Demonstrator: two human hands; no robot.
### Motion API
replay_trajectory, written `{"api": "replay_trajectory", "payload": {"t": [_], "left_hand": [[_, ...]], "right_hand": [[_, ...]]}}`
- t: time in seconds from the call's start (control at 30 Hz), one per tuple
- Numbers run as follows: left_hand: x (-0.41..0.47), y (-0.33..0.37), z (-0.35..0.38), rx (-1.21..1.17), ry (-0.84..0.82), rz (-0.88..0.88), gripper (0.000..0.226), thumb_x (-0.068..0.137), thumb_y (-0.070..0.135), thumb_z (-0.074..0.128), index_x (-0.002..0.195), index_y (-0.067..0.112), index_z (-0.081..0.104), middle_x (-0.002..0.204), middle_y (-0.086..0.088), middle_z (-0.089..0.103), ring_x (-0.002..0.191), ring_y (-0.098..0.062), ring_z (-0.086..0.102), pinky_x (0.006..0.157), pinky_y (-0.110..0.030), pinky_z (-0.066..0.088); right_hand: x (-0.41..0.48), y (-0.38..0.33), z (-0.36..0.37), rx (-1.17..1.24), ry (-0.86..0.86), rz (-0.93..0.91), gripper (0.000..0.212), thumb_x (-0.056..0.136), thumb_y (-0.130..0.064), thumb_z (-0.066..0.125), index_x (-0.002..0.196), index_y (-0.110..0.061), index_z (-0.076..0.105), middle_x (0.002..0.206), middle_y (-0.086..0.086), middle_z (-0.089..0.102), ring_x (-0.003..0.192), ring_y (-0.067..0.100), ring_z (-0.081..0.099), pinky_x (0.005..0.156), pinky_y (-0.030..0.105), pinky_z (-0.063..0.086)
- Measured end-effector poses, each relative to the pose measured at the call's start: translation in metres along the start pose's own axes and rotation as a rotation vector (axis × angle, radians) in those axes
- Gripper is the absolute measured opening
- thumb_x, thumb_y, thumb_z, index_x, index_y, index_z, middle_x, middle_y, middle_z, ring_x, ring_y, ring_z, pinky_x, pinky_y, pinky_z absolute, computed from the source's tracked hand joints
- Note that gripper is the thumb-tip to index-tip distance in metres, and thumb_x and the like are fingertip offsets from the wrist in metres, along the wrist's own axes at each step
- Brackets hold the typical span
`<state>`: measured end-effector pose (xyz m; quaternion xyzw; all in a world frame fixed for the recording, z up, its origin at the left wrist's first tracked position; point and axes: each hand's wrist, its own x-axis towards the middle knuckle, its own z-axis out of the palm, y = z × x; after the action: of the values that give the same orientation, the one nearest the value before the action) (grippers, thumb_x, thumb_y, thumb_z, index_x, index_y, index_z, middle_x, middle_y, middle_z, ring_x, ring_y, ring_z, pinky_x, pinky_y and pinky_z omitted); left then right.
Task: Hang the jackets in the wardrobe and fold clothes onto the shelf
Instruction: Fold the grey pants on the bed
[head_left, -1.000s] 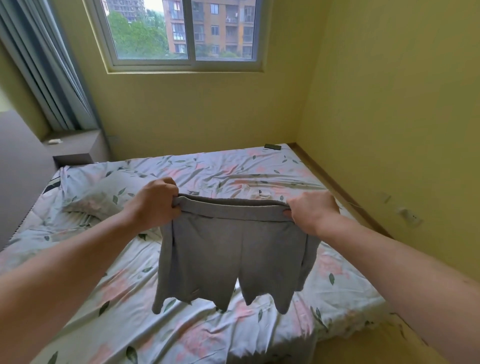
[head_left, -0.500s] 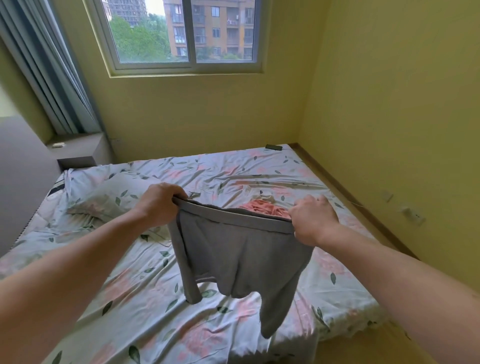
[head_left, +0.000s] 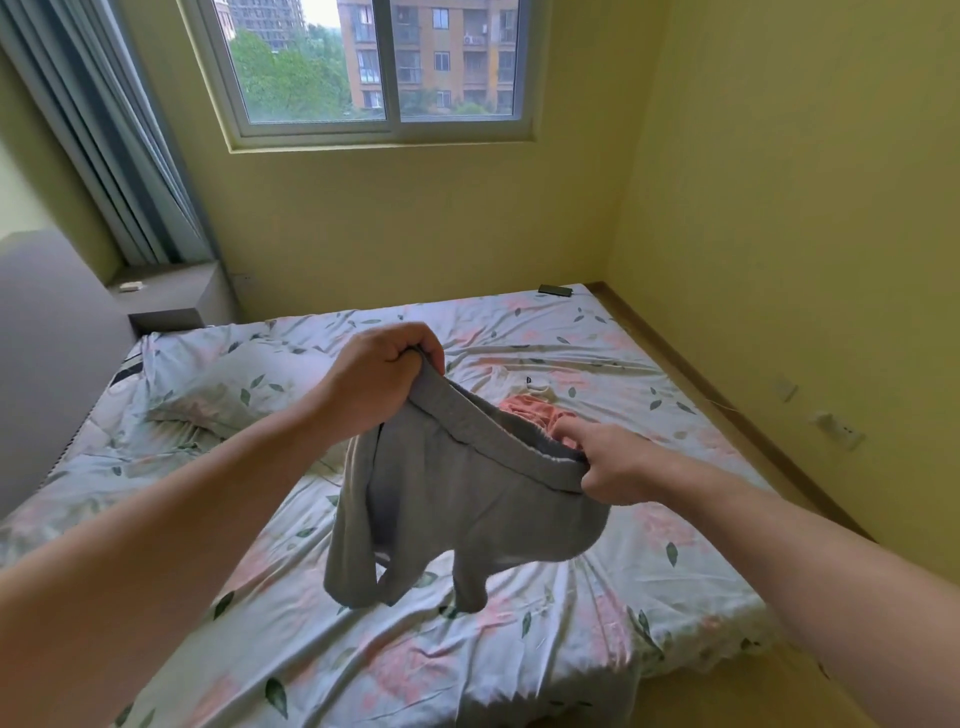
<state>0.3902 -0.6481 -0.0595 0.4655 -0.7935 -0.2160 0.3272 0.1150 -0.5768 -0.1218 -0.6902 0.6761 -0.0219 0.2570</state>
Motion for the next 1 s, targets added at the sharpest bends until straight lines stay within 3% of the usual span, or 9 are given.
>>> {"api": "replay_trajectory", "payload": {"t": [0.17, 0.27, 0.4, 0.5, 0.6, 0.7, 0.8, 0.93, 1.0], "left_hand": [[0.0, 0.018, -0.003, -0.008, 0.018, 0.037, 0.041, 0.08, 0.001, 0.044, 0.068, 0.033, 0.066, 0.068, 0.016, 0.063, 0.057, -0.001, 0.05, 0.051, -0.016, 0.034], [-0.004, 0.031, 0.0, -0.017, -0.008, 0.089, 0.044, 0.079, -0.006, 0.047, 0.067, 0.031, 0.066, 0.07, 0.015, 0.064, 0.063, -0.001, 0.053, 0.055, -0.014, 0.036], [-0.006, 0.039, 0.002, -0.026, -0.095, 0.111, 0.034, 0.074, 0.009, 0.044, 0.065, 0.034, 0.065, 0.072, 0.007, 0.065, 0.067, -0.012, 0.055, 0.06, -0.025, 0.042], [-0.007, 0.04, 0.0, -0.044, -0.116, 0.111, 0.031, 0.071, 0.013, 0.042, 0.065, 0.032, 0.065, 0.069, 0.009, 0.064, 0.064, -0.008, 0.053, 0.057, -0.02, 0.039], [-0.001, 0.029, -0.004, -0.03, -0.101, 0.088, 0.033, 0.073, 0.01, 0.044, 0.068, 0.031, 0.068, 0.071, 0.007, 0.066, 0.064, -0.011, 0.055, 0.058, -0.025, 0.041], [0.007, 0.009, -0.01, -0.004, -0.05, 0.007, 0.036, 0.075, 0.006, 0.045, 0.066, 0.032, 0.068, 0.072, 0.006, 0.066, 0.064, -0.014, 0.054, 0.057, -0.029, 0.04], [0.014, -0.017, -0.012, -0.021, -0.007, -0.115, 0.039, 0.078, 0.0, 0.043, 0.068, 0.027, 0.069, 0.076, 0.002, 0.066, 0.066, -0.018, 0.053, 0.059, -0.028, 0.037], [0.008, -0.071, 0.002, -0.007, -0.051, -0.273, 0.041, 0.082, -0.005, 0.048, 0.07, 0.027, 0.071, 0.073, 0.004, 0.064, 0.068, -0.019, 0.053, 0.058, -0.028, 0.037], [-0.005, -0.092, 0.014, 0.002, -0.172, -0.305, 0.042, 0.082, -0.005, 0.053, 0.072, 0.031, 0.072, 0.073, 0.007, 0.063, 0.069, -0.019, 0.055, 0.057, -0.027, 0.04]], "right_hand": [[-0.004, -0.007, 0.013, 0.131, -0.221, -0.049, 0.042, 0.084, -0.045, 0.075, 0.123, -0.037, 0.059, 0.113, -0.014, 0.065, 0.1, 0.007, 0.062, 0.08, 0.023, 0.053], [-0.004, -0.011, 0.029, 0.303, -0.241, -0.023, 0.065, 0.078, -0.038, 0.083, 0.133, -0.033, 0.051, 0.121, -0.011, 0.061, 0.104, 0.011, 0.064, 0.076, 0.029, 0.06], [0.006, -0.027, 0.053, 0.763, -0.24, -0.08, 0.108, 0.07, -0.019, 0.092, 0.151, -0.046, 0.027, 0.137, -0.01, 0.048, 0.113, 0.02, 0.065, 0.063, 0.034, 0.061], [0.012, -0.044, 0.066, 0.769, -0.213, -0.152, 0.069, 0.077, -0.013, 0.086, 0.132, -0.04, 0.055, 0.126, -0.003, 0.063, 0.108, 0.015, 0.067, 0.068, 0.03, 0.061], [0.016, -0.056, 0.078, 0.819, -0.229, -0.114, 0.031, 0.09, -0.01, 0.072, 0.119, -0.019, 0.066, 0.118, 0.007, 0.068, 0.107, 0.025, 0.068, 0.066, 0.035, 0.062], [0.02, -0.06, 0.083, 0.917, -0.197, -0.124, 0.024, 0.089, -0.002, 0.068, 0.112, -0.008, 0.067, 0.112, 0.014, 0.07, 0.1, 0.029, 0.071, 0.074, 0.043, 0.063], [0.023, -0.062, 0.075, 0.918, -0.151, -0.134, 0.025, 0.083, 0.0, 0.063, 0.092, -0.023, 0.067, 0.084, 0.001, 0.066, 0.075, 0.015, 0.066, 0.067, 0.034, 0.057], [0.026, -0.057, 0.057, 0.442, 0.048, -0.262, 0.01, 0.07, -0.035, 0.06, 0.061, -0.034, 0.058, 0.059, -0.012, 0.054, 0.057, 0.007, 0.051, 0.059, 0.03, 0.043], [0.025, -0.054, 0.047, 0.199, 0.034, -0.386, 0.029, 0.075, -0.053, 0.065, 0.065, -0.028, 0.054, 0.062, -0.009, 0.055, 0.056, 0.008, 0.051, 0.056, 0.03, 0.043]]}}
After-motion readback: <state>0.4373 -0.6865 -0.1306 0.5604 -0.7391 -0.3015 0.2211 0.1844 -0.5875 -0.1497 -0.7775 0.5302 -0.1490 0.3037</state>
